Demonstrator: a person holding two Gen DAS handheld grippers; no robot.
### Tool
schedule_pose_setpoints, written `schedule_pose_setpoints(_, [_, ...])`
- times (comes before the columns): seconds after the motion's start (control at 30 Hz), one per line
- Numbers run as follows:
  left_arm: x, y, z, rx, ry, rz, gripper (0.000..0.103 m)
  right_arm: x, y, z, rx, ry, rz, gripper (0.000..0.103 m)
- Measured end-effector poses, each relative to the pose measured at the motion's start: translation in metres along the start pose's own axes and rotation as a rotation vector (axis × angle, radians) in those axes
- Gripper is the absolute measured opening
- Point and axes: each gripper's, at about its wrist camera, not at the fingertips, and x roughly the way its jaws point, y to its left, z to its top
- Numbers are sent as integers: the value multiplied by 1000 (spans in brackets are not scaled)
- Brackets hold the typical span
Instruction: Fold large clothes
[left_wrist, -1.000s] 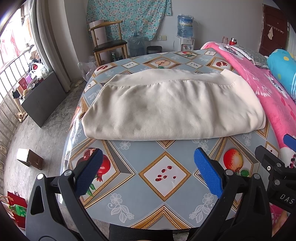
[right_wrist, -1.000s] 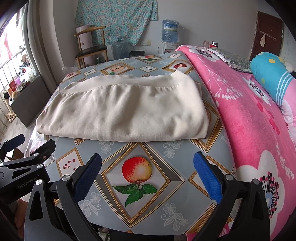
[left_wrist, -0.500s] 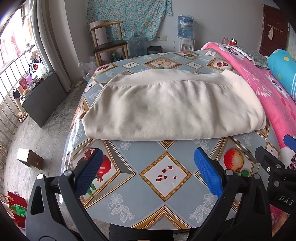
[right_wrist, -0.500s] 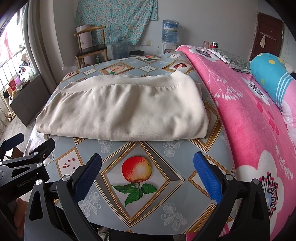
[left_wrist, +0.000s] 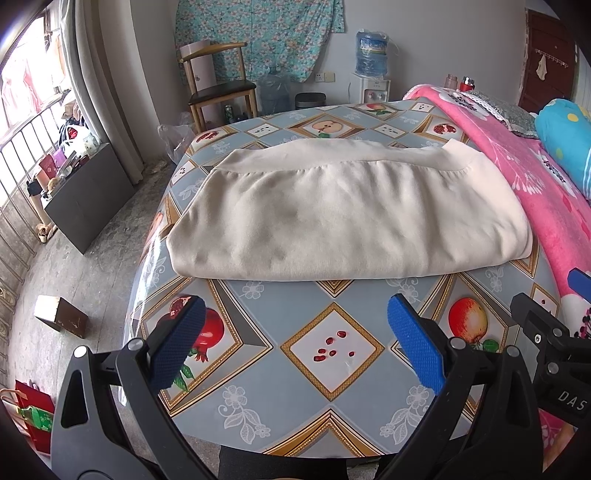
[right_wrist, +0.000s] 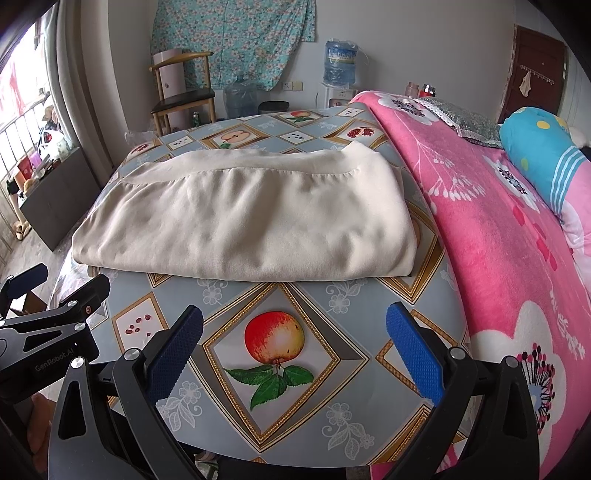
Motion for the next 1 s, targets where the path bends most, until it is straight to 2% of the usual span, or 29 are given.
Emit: schedule_pose_setpoints(1.0, [-3,8,4,-4,-1,2,95,-3,0,-1,-11,-2,-2,97])
